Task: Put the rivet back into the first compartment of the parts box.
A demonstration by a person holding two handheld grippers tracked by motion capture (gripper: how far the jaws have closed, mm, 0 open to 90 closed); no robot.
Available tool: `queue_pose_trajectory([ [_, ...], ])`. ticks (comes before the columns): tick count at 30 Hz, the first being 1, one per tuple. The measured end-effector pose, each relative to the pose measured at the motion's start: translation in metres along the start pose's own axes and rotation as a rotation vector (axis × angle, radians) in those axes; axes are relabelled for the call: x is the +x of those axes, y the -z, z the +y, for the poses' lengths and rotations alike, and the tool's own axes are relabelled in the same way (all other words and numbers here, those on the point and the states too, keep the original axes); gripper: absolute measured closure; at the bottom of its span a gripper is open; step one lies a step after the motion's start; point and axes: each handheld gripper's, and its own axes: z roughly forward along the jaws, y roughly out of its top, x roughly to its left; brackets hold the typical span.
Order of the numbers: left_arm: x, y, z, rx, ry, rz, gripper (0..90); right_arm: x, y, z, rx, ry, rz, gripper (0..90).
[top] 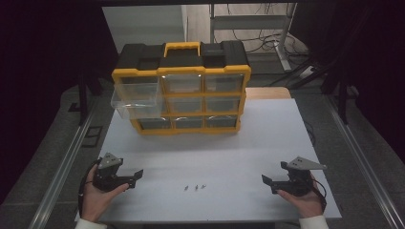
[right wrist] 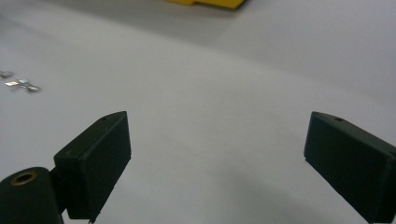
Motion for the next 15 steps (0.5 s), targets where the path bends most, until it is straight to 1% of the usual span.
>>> queue_pose_trajectory([
  [4, -0.0001, -0.0019, 0.0006, 0.004, -0.009, 0.008, 9.8, 0.0004, -0.003, 0.002, 0.001, 0.015, 0.001, 7.6],
  [8, -0.0009, -0.0037, 0.0007, 0.005, -0.01, 0.016, 10.1, -0.0014, -0.0094, 0.0012, 0.031, 0.026, -0.007, 8.0],
  [10, -0.0024, -0.0042, 0.0012, -0.003, -0.018, 0.025, 10.2, -0.0005, -0.0095, 0.0004, 0.038, 0.029, -0.01, 8.4],
  [15, -0.0049, -0.002, 0.0009, -0.002, -0.038, 0.037, 10.2, 0.0025, -0.0085, -0.0008, 0.039, 0.021, -0.015, 8.3],
])
